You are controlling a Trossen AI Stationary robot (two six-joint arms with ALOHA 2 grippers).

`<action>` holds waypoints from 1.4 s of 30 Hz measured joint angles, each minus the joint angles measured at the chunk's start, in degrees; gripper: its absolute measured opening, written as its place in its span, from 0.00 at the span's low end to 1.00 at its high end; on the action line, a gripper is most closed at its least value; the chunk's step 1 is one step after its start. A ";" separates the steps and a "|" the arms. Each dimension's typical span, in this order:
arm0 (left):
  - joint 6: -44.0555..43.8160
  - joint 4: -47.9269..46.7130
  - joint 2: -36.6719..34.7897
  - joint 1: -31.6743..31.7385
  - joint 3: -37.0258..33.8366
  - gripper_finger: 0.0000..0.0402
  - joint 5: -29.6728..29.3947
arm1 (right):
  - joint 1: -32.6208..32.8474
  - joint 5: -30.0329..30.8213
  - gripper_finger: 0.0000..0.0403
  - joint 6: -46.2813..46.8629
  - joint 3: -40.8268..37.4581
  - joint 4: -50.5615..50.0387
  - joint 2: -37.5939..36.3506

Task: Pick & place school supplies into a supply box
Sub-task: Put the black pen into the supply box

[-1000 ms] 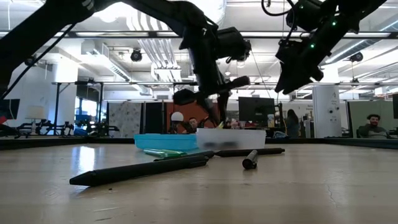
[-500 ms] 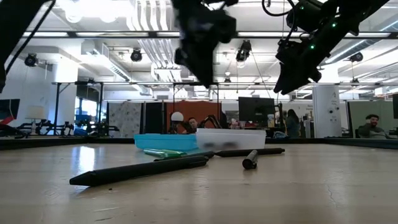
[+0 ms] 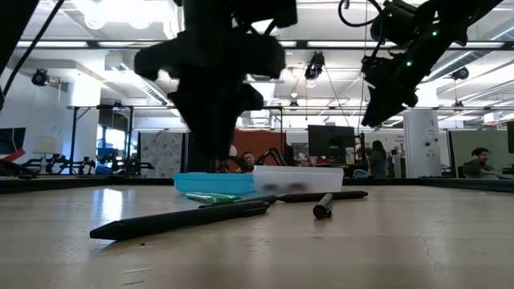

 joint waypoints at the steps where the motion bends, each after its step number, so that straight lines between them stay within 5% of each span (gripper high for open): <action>1: -0.65 -0.31 0.00 -0.13 -0.57 0.26 0.00 | 0.09 -2.88 0.54 -0.90 0.00 -1.35 -0.09; 6: -5.66 0.16 -0.13 -0.12 -2.90 0.26 -0.30 | 3.17 -17.28 0.54 -7.91 -1.45 -3.05 -0.20; 11: -5.73 3.22 -1.16 -0.12 -6.24 0.26 -0.83 | 10.47 -21.00 0.54 -12.91 -4.32 -2.89 0.07; 16: -5.97 7.10 -5.47 -0.32 -13.32 0.26 -1.94 | 21.66 -21.00 0.54 -12.14 -7.60 2.36 4.00; 20: -7.93 11.34 -9.82 -0.23 -18.48 0.26 -4.60 | 27.42 -11.78 0.54 -9.47 -8.00 8.21 9.60; 23: -8.96 13.86 -12.98 -0.17 -21.51 0.26 -7.04 | 28.14 -8.84 0.54 -9.67 -6.16 10.57 13.89; 42: -10.70 16.34 -16.19 -0.03 -25.52 0.26 -8.24 | 28.12 -16.61 0.50 -16.89 8.44 9.26 38.42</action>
